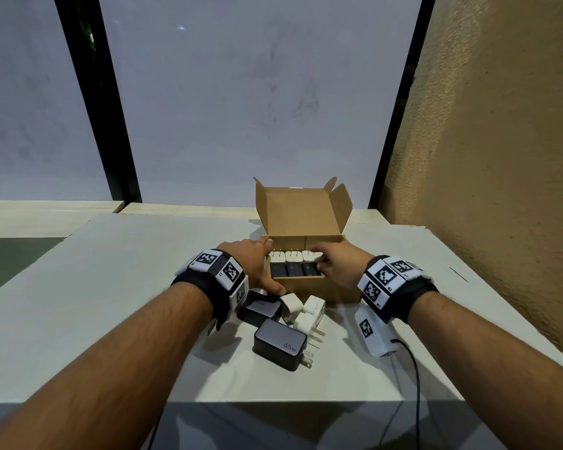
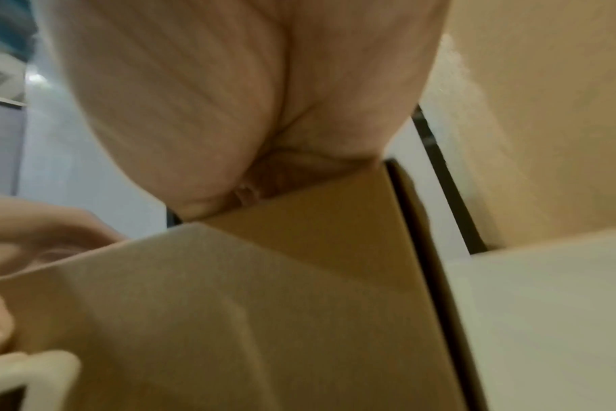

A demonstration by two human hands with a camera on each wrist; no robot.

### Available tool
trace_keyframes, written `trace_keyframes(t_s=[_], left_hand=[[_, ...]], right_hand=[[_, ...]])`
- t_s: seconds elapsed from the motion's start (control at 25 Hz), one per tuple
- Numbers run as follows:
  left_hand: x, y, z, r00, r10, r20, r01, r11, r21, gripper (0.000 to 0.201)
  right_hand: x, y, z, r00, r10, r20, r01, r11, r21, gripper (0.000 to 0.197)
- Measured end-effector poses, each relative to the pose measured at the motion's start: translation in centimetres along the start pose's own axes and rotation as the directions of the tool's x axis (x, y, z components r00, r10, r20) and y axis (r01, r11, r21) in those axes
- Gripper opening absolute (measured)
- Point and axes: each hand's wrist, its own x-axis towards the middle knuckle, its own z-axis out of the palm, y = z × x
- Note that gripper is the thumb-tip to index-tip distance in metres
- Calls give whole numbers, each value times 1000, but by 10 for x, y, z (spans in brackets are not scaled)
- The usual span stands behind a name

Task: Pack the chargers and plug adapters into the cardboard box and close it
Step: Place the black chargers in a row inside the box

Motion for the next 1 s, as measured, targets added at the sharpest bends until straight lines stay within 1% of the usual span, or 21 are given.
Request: trace_keyframes(t_s=[0.04, 0.12, 0.16, 0.2, 0.24, 0.28, 0.32, 0.36, 0.44, 0.56, 0.64, 0.76, 0.84, 0.88, 1.0], left_hand=[[0, 0, 0, 1000, 1, -1, -1, 1000, -1, 106], [1, 1, 0, 1000, 0, -4, 0, 1000, 2, 104], [0, 1, 0, 1000, 0, -6, 0, 1000, 4, 104], [1, 1, 0, 1000, 2, -9, -2, 1000, 4, 103], [0, 1, -1, 1000, 3, -11, -3, 1000, 2, 102], [0, 1, -1, 1000, 1, -11, -1, 1000, 0, 101], [-1, 1, -1, 1000, -2, -10, 2, 1000, 1, 100], [-1, 2, -1, 1000, -5, -9, 5, 1000, 3, 101], [-2, 3, -2, 1000, -7, -9, 7, 1000, 7, 103], [-1, 3, -3, 1000, -6, 3, 6, 1000, 23, 104], [0, 3, -3, 1000, -8, 10, 8, 1000, 21, 102], [-1, 3, -2, 1000, -23, 10, 23, 999, 22, 104], [-2, 4, -3, 1000, -27, 13, 26, 999, 29, 106], [-2, 4, -4, 999, -28, 17, 27, 999, 32, 106], [-1, 4, -5, 1000, -20, 14, 19, 999, 38, 105]], right_hand=[[-8, -4, -5, 998, -33, -49, 32, 999, -19, 42], [-34, -16, -14, 975, -165, -150, 158, 986, -58, 28], [-51, -25, -16, 955, -257, -145, 245, 965, -98, 23], [-69, -33, -14, 936, -340, -93, 324, 934, -153, 25], [-85, -42, -10, 918, -395, -20, 383, 900, -209, 33], [-99, -49, -4, 911, -409, 51, 407, 874, -267, 43], [-109, -53, 3, 910, -402, 100, 411, 852, -325, 52], [-116, -56, 9, 911, -394, 123, 411, 834, -369, 59], [-123, -60, 17, 911, -396, 118, 408, 817, -406, 62], [-131, -60, 20, 915, -400, 52, 389, 842, -374, 50], [-136, -56, 19, 921, -387, 43, 380, 869, -317, 42], [-141, -52, 18, 938, -332, 104, 347, 898, -271, 49], [-142, -52, 22, 950, -298, 98, 313, 916, -252, 52], [-142, -52, 24, 953, -294, 79, 304, 925, -228, 48], [-142, -53, 27, 959, -277, 56, 282, 951, -125, 31]])
